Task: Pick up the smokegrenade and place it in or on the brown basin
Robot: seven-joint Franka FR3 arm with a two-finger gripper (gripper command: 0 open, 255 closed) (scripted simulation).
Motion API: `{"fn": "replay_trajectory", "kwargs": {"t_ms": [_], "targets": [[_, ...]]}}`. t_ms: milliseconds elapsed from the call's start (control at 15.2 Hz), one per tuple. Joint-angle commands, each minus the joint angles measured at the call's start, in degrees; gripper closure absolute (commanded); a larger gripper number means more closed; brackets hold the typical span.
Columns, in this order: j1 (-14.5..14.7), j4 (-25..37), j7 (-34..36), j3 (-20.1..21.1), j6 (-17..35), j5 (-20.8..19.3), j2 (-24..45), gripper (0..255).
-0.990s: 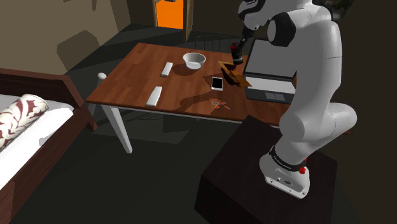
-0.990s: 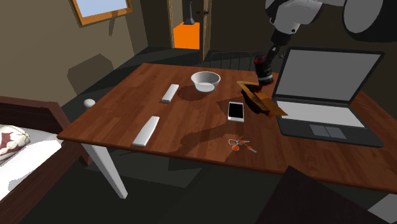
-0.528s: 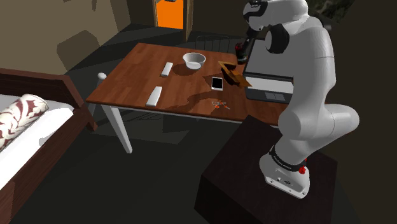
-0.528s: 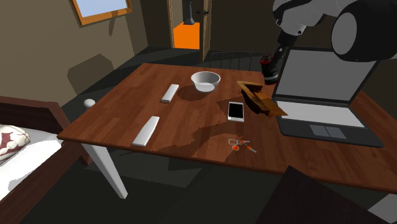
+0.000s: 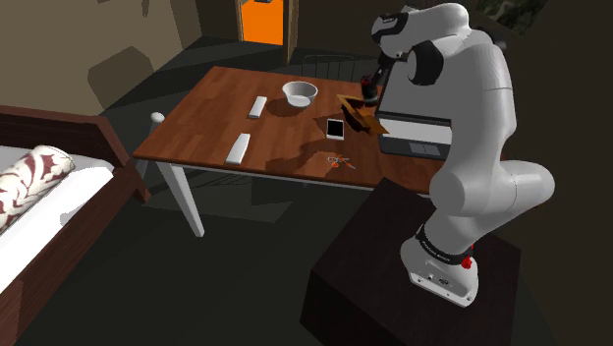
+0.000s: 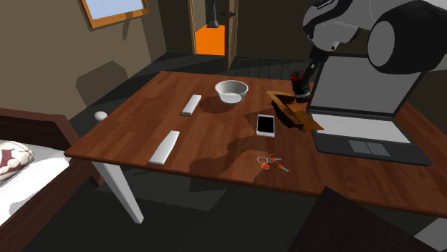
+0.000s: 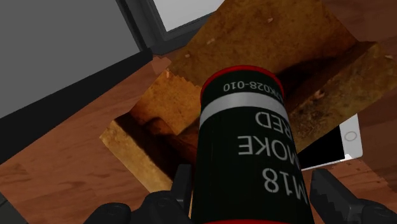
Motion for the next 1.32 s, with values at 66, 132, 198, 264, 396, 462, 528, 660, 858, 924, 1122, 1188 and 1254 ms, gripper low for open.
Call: {"fn": "replay_trajectory", "kwargs": {"t_ms": [66,132,198,264,396,462,528,660,858,924,1122,1188,1254], "targets": [[-0.03,-0.97,-0.57,0.22,1.73,0.36,0.76,255],[-0.02,-1.24,-0.72,0.29,2.27,0.47,1.05,255],[-0.03,-1.49,-0.87,0.37,2.80,0.58,1.35,255],[-0.03,-1.72,-1.03,0.46,3.33,0.70,1.66,255],[-0.04,-1.88,-1.14,0.52,3.72,0.79,1.90,255],[-0.04,-1.88,-1.14,0.52,3.72,0.79,1.90,255],[-0.04,-1.88,-1.14,0.52,3.72,0.79,1.90,255],[-0.04,-1.88,-1.14,0.52,3.72,0.79,1.90,255],[-0.04,-1.88,-1.14,0.53,3.72,0.79,1.90,255],[-0.04,-1.89,-1.14,0.53,3.73,0.79,1.89,0],[-0.05,-1.86,-1.14,0.53,3.72,0.79,1.92,0],[-0.04,-1.86,-1.14,0.53,3.72,0.79,1.92,0],[-0.04,-1.88,-1.14,0.53,3.72,0.79,1.90,0]]}}
